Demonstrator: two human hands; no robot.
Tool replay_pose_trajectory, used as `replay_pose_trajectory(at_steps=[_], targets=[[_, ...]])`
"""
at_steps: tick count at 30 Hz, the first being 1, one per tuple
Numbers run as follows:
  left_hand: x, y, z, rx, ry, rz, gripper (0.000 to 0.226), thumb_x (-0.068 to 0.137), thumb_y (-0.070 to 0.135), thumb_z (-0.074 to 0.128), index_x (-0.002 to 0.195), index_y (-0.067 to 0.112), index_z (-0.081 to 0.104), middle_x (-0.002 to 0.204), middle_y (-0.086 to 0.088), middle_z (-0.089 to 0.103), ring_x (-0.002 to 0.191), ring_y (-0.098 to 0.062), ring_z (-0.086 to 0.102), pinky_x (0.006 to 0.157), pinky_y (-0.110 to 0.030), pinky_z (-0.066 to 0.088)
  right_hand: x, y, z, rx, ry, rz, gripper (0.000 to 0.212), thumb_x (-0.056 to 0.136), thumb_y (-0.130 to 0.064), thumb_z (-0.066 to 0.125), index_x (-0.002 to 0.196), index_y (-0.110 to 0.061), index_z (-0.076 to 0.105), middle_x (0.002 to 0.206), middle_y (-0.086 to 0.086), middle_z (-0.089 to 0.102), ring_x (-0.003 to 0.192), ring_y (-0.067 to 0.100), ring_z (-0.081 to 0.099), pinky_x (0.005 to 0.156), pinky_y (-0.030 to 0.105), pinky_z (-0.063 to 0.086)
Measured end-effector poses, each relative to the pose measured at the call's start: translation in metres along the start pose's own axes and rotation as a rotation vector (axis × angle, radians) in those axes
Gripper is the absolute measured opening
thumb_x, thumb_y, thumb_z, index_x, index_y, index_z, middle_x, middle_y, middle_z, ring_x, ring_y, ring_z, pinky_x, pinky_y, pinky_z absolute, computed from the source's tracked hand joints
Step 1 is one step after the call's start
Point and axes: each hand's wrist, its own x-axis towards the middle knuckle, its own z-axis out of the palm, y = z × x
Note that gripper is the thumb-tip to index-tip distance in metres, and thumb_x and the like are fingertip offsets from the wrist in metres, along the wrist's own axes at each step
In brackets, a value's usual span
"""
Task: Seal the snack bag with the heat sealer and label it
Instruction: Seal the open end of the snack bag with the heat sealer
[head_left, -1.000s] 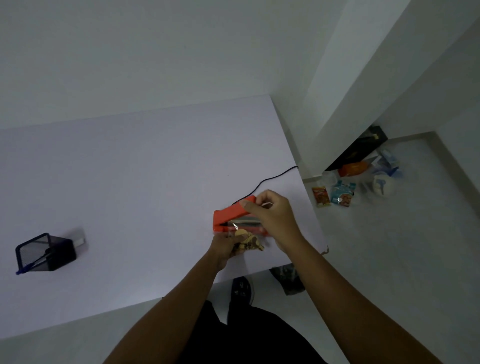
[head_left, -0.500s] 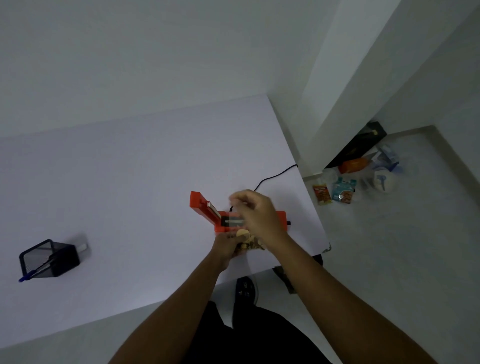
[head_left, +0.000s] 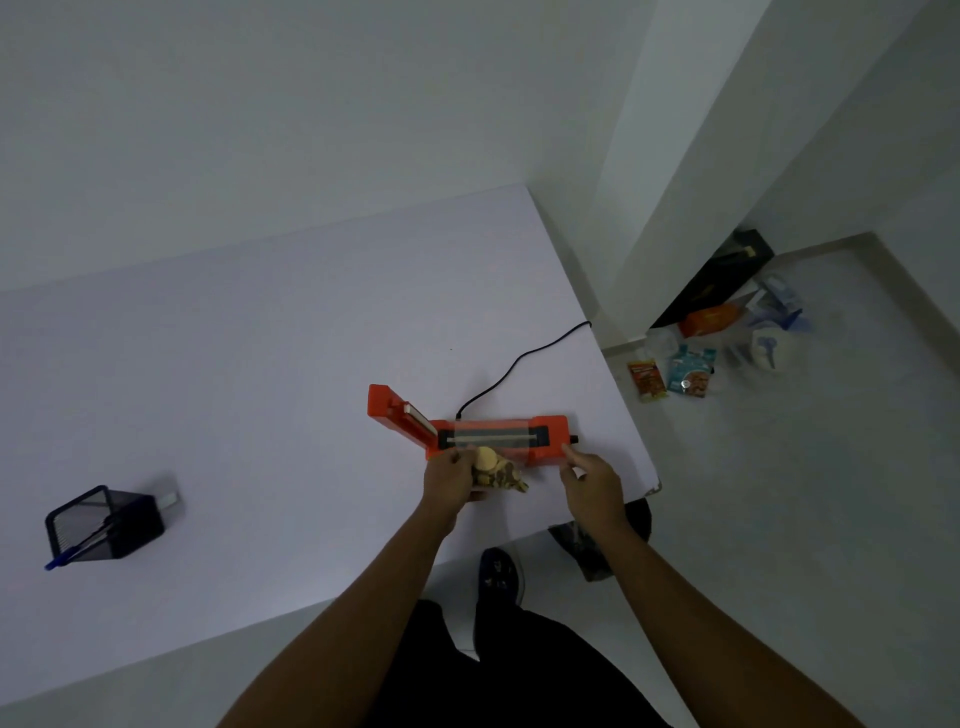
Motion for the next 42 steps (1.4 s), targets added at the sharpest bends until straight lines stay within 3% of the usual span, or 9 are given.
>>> replay_pose_trajectory(at_steps=[10, 13, 16, 19, 25, 28, 32, 37, 42], targets=[[-0.017, 0.024, 0.009, 0.181, -0.061, 0.172, 0.023, 0.101, 0.019, 0.047, 0.104, 0.003, 0.063, 0.101, -0.016, 0.068, 0.094, -0.032, 0.068, 0.075, -0.038, 0.060, 0.001, 0.001, -0.004, 0.078, -0.034, 0.013, 0.035, 0.096, -0.007, 0.057, 0.131, -0.011, 0.061, 0.119, 0.003, 0.066, 0.107, 0.021, 0.060, 0.090, 0.023, 0.043], [-0.031, 0.028, 0.004, 0.102, -0.156, 0.172, 0.025, 0.101, 0.023, 0.047, 0.110, 0.008, 0.064, 0.106, -0.011, 0.070, 0.097, -0.027, 0.069, 0.081, -0.040, 0.061, -0.006, -0.008, -0.004, 0.191, -0.120, -0.003, 0.022, 0.096, -0.011, 0.058, 0.111, -0.017, 0.072, 0.101, 0.003, 0.071, 0.087, 0.020, 0.062, 0.071, 0.023, 0.047], [-0.047, 0.033, -0.008, 0.003, -0.175, 0.151, 0.024, 0.100, 0.023, 0.049, 0.110, 0.009, 0.066, 0.106, -0.012, 0.072, 0.095, -0.027, 0.071, 0.080, -0.043, 0.061, -0.016, -0.020, -0.004, 0.356, -0.230, 0.034, 0.029, 0.093, 0.001, 0.050, 0.103, -0.013, 0.074, 0.095, 0.008, 0.071, 0.074, 0.018, 0.056, 0.056, 0.026, 0.045], [-0.065, 0.039, -0.027, -0.063, -0.161, 0.162, 0.023, 0.100, 0.021, 0.050, 0.114, 0.010, 0.065, 0.106, -0.012, 0.073, 0.093, -0.026, 0.072, 0.076, -0.043, 0.061, -0.025, -0.034, -0.005, 0.504, -0.328, 0.035, 0.037, 0.086, 0.010, 0.046, 0.100, -0.008, 0.075, 0.091, 0.006, 0.075, 0.078, 0.021, 0.059, 0.061, 0.027, 0.044], [-0.099, 0.039, -0.068, -0.120, -0.165, 0.198, 0.024, 0.100, 0.016, 0.048, 0.113, 0.008, 0.066, 0.104, -0.015, 0.073, 0.094, -0.032, 0.071, 0.080, -0.045, 0.060, -0.049, -0.071, -0.001, 0.538, -0.483, -0.097, 0.019, 0.093, -0.023, 0.062, 0.102, -0.012, 0.074, 0.099, 0.013, 0.074, 0.087, 0.027, 0.066, 0.073, 0.037, 0.050], [-0.114, 0.034, -0.090, -0.126, -0.125, 0.227, 0.023, 0.100, 0.015, 0.047, 0.106, 0.004, 0.066, 0.102, -0.017, 0.071, 0.093, -0.033, 0.070, 0.079, -0.043, 0.060, -0.062, -0.092, 0.012, 0.415, -0.496, -0.232, 0.021, 0.091, -0.030, 0.062, 0.098, -0.017, 0.076, 0.092, 0.010, 0.075, 0.082, 0.024, 0.067, 0.071, 0.035, 0.052], [-0.127, 0.029, -0.127, -0.139, 0.008, 0.261, 0.024, 0.100, 0.019, 0.049, 0.100, 0.004, 0.068, 0.099, -0.016, 0.071, 0.089, -0.027, 0.070, 0.076, -0.036, 0.060, -0.072, -0.120, 0.048, 0.362, -0.556, -0.293, 0.015, 0.094, -0.018, 0.063, 0.092, -0.021, 0.078, 0.082, 0.009, 0.075, 0.072, 0.016, 0.066, 0.063, 0.030, 0.051], [-0.128, 0.014, -0.181, -0.160, 0.249, 0.265, 0.032, 0.097, 0.031, 0.054, 0.091, 0.008, 0.075, 0.090, -0.015, 0.074, 0.086, -0.027, 0.071, 0.075, -0.037, 0.061, -0.085, -0.149, 0.106, 0.286, -0.656, -0.287, 0.017, 0.095, -0.015, 0.061, 0.097, -0.016, 0.078, 0.085, 0.007, 0.076, 0.073, 0.015, 0.066, 0.061, 0.028, 0.051], [-0.111, -0.005, -0.233, -0.322, 0.335, 0.141, 0.043, 0.096, 0.035, 0.056, 0.094, -0.006, 0.069, 0.095, -0.031, 0.068, 0.083, -0.029, 0.067, 0.077, -0.039, 0.061, -0.086, -0.171, 0.172, 0.243, -0.715, -0.174, 0.019, 0.096, -0.018, 0.059, 0.096, -0.019, 0.078, 0.087, 0.003, 0.076, 0.077, 0.015, 0.067, 0.065, 0.030, 0.054]])
